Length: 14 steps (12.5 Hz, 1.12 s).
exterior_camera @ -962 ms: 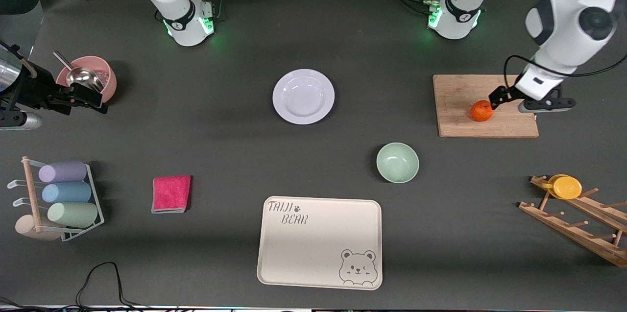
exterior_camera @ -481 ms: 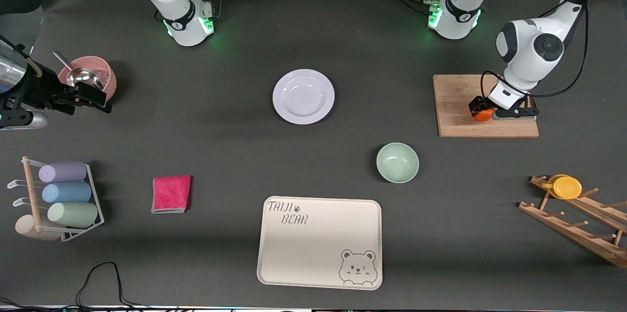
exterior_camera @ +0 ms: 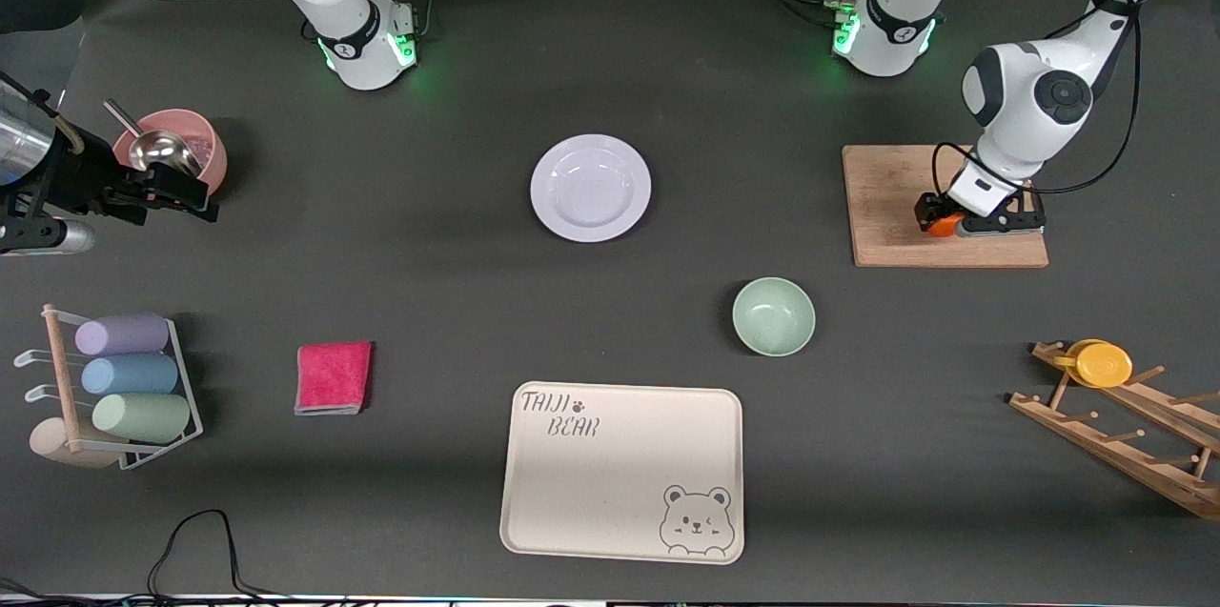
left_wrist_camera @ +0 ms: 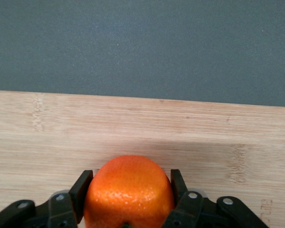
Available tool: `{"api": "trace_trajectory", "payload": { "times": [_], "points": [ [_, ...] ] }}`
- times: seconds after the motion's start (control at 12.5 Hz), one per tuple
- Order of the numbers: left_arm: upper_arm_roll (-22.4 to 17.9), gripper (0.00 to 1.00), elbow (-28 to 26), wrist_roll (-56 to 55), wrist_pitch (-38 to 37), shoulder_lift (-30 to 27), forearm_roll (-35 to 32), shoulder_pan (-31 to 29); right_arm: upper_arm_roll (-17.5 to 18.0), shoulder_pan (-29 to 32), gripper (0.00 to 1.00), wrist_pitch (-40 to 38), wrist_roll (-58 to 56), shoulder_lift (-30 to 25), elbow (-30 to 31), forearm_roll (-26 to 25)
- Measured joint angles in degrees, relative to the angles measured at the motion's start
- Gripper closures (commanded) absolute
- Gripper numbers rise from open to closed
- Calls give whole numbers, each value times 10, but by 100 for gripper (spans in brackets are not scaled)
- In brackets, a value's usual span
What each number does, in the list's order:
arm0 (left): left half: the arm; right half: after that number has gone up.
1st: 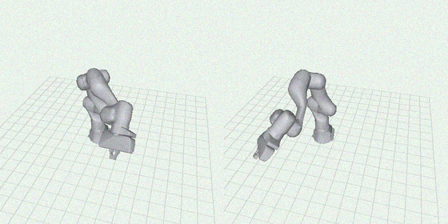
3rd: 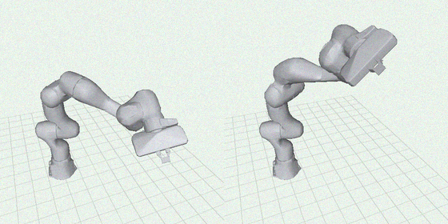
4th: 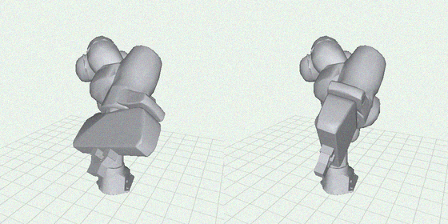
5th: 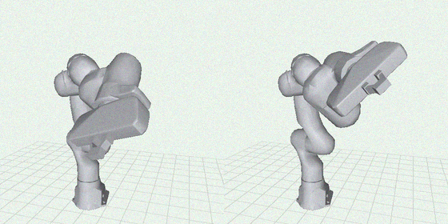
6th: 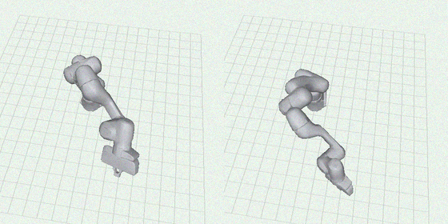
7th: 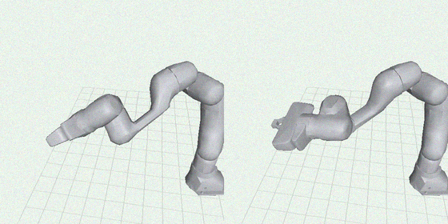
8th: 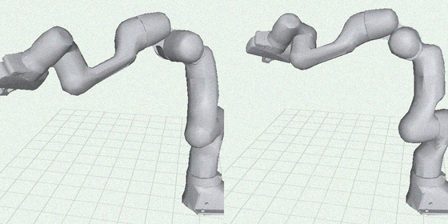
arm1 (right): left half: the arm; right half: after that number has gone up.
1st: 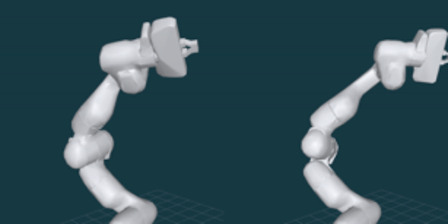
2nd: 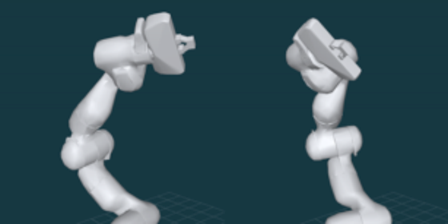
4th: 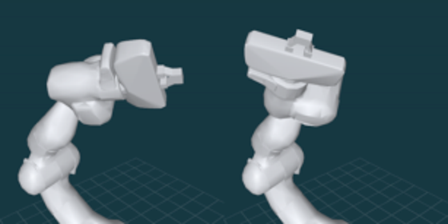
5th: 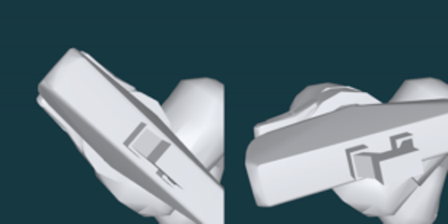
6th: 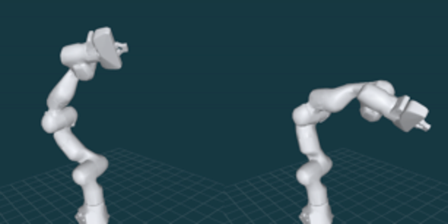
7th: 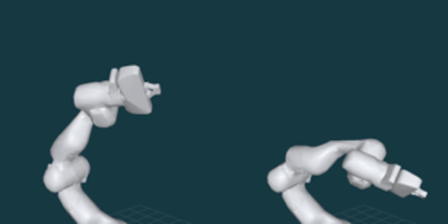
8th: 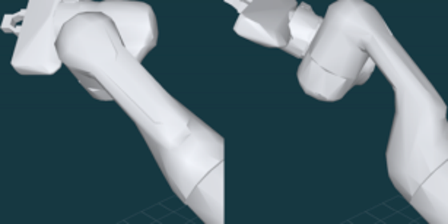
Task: Place orange and plate with both arms
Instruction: 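Carry the orange with the left gripper while the right gripper moves out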
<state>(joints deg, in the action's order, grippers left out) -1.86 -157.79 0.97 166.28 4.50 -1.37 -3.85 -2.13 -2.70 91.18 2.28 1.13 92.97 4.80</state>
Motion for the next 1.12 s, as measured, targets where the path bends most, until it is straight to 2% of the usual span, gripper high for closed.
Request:
{"api": "trace_trajectory", "payload": {
  "times": [0.24,0.4,0.48,0.64,0.72,0.88,0.96,1.12],
  "points": [
    [1,76,2,-3,-5,-2,0,0,1,-4,0,15,0,21,0,8],
    [4,76,13,-11,-37,-19,0,0,1,-9,0,40,0,52,-4,56],
    [7,76,25,-20,-76,-38,0,4,1,-11,0,52,0,72,-7,85],
    [9,76,72,-69,-211,-91,1,36,2,-23,0,83,0,118,-9,125],
    [11,76,107,-107,-292,-118,1,62,2,-29,0,102,1,140,-11,145],
    [15,76,187,-201,-433,-162,2,127,3,-33,0,123,1,178,-20,221],
    [17,76,213,-247,-472,-173,3,159,2,-33,0,129,1,190,-25,254],
    [23,76,240,-355,-498,-178,15,232,3,-34,0,155,1,210,-26,315]
  ]
}}
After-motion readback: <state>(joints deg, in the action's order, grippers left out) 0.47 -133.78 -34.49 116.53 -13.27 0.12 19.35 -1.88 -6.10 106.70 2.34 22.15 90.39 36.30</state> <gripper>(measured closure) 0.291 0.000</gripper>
